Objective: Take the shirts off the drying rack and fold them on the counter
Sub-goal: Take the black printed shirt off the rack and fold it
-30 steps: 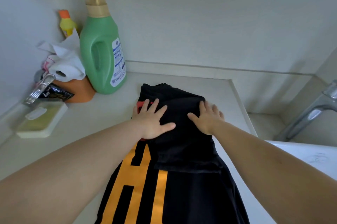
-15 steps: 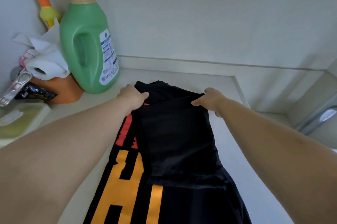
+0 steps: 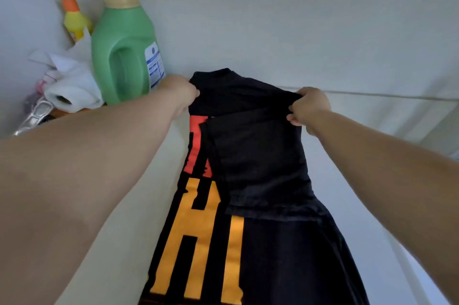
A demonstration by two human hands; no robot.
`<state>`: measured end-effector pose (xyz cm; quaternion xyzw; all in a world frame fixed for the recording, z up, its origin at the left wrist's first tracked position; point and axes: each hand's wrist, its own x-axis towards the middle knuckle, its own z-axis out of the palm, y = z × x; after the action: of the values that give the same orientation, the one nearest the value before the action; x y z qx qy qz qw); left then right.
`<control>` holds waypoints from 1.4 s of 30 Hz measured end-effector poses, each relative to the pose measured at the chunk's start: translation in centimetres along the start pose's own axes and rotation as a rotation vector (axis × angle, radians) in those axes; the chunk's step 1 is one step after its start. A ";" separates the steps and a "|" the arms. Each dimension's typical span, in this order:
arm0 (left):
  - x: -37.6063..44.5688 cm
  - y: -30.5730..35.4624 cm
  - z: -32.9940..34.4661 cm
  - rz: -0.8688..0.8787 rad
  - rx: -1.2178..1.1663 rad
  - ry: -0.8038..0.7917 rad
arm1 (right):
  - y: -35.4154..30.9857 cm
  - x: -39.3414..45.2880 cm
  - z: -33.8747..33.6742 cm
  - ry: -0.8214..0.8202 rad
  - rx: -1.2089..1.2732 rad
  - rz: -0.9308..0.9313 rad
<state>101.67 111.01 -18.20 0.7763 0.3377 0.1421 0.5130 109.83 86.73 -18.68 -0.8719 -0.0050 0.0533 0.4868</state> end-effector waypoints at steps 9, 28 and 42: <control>-8.9 -5.3 -2.8 0.211 -0.029 -0.141 | 4.9 -7.2 -2.2 -0.129 0.140 -0.024; -14.3 -7.4 -3.2 0.618 0.820 -0.173 | 4.5 -12.0 -3.0 -0.073 -0.515 -0.145; -11.3 -10.0 3.1 0.455 1.078 -0.449 | 8.2 -8.8 3.0 -0.311 -0.974 -0.283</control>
<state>91.34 103.73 -27.09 0.9893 0.0723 -0.1091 0.0648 100.45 84.46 -26.39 -0.9696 -0.2190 0.1073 0.0213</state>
